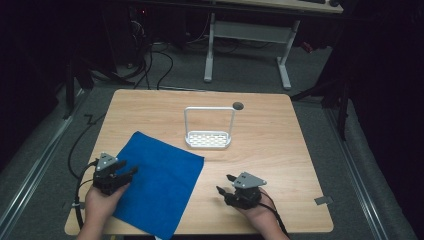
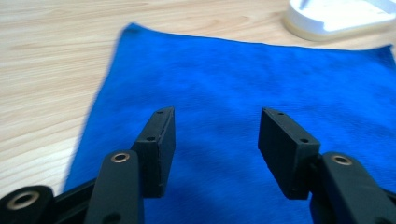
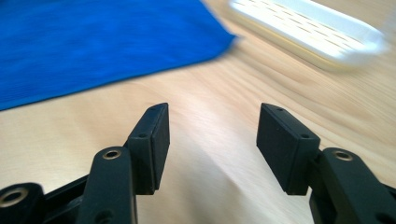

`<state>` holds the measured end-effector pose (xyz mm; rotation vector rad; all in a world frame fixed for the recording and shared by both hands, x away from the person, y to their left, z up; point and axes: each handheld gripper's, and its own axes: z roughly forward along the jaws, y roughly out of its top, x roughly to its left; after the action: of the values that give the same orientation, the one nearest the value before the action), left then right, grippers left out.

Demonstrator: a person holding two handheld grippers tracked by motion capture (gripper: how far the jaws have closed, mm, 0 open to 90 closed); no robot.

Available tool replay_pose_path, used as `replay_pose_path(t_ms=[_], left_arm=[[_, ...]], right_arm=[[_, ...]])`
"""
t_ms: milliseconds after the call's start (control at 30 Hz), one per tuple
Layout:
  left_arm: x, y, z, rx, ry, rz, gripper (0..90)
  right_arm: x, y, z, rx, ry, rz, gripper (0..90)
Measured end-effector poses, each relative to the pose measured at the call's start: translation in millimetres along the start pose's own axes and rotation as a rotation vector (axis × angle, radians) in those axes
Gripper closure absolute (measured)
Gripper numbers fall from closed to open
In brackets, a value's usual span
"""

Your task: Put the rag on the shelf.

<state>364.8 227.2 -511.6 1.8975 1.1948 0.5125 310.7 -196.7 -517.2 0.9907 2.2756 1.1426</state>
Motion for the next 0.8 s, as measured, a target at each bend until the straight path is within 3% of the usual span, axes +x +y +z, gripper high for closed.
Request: replay_pose_path(t_ms=[67, 200, 367, 800], left_arm=[[-4.2, 1.1, 2.2, 0.006, -0.008, 0.015, 46.3], [-8.0, 1.7, 5.8, 0.001, 0.006, 0.041, 46.2], [-8.1, 1.4, 6.0, 0.003, 0.007, 0.047, 44.4], [-6.0, 0.1, 2.8, -0.033, -0.008, 0.03, 49.2]], right_arm=[[-7.5, -1.6, -0.5, -0.006, -0.02, 0.029, 44.4], [-12.9, -2.9, -2.5, -0.013, -0.028, 0.036, 44.5], [-18.7, -2.7, -0.9, -0.018, -0.031, 0.071, 45.2], [-12.5, -0.2, 3.4, -0.013, -0.031, 0.052, 50.1]])
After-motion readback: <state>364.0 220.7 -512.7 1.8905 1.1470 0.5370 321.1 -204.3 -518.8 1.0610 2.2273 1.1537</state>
